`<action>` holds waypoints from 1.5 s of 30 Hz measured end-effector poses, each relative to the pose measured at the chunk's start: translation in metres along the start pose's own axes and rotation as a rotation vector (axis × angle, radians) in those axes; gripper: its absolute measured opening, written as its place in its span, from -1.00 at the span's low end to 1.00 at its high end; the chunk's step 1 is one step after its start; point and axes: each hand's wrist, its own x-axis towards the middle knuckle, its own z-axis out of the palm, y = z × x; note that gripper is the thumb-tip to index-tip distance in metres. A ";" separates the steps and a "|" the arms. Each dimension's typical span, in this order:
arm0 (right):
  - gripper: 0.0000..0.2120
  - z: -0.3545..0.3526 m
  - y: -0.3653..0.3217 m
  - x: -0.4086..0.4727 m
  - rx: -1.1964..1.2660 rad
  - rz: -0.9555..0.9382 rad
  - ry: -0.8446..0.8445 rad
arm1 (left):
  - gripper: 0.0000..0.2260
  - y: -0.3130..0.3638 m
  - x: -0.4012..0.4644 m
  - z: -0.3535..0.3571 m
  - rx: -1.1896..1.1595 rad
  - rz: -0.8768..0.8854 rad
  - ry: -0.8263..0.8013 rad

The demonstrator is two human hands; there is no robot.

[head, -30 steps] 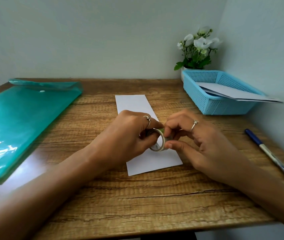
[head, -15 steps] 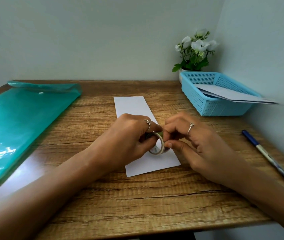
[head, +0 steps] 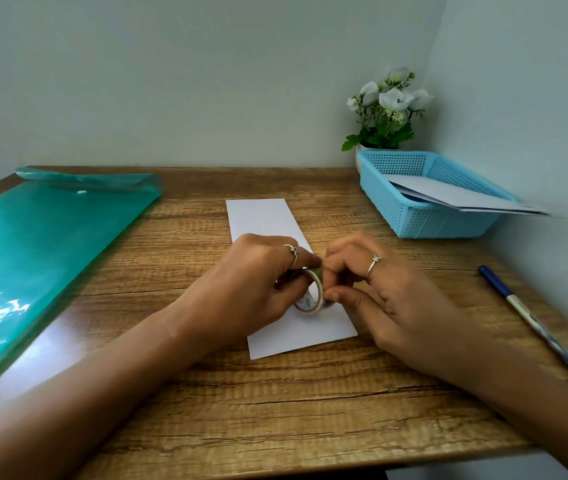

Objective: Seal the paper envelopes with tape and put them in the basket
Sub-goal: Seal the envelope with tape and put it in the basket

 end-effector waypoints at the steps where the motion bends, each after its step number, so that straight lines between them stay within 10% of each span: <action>1: -0.95 0.000 0.000 0.000 0.010 -0.001 0.017 | -0.77 0.000 0.000 0.000 0.001 0.002 0.010; 14: -0.87 -0.001 0.001 0.000 -0.087 -0.133 0.195 | -0.77 0.000 0.001 -0.003 -0.030 -0.027 0.042; 33: -0.73 -0.007 -0.008 0.041 -0.427 -0.328 -0.145 | -0.83 -0.017 -0.001 -0.018 0.027 -0.028 0.039; 45: -0.90 -0.002 0.004 0.037 -0.063 -0.127 -0.045 | -0.85 -0.016 0.003 -0.020 0.056 0.007 0.034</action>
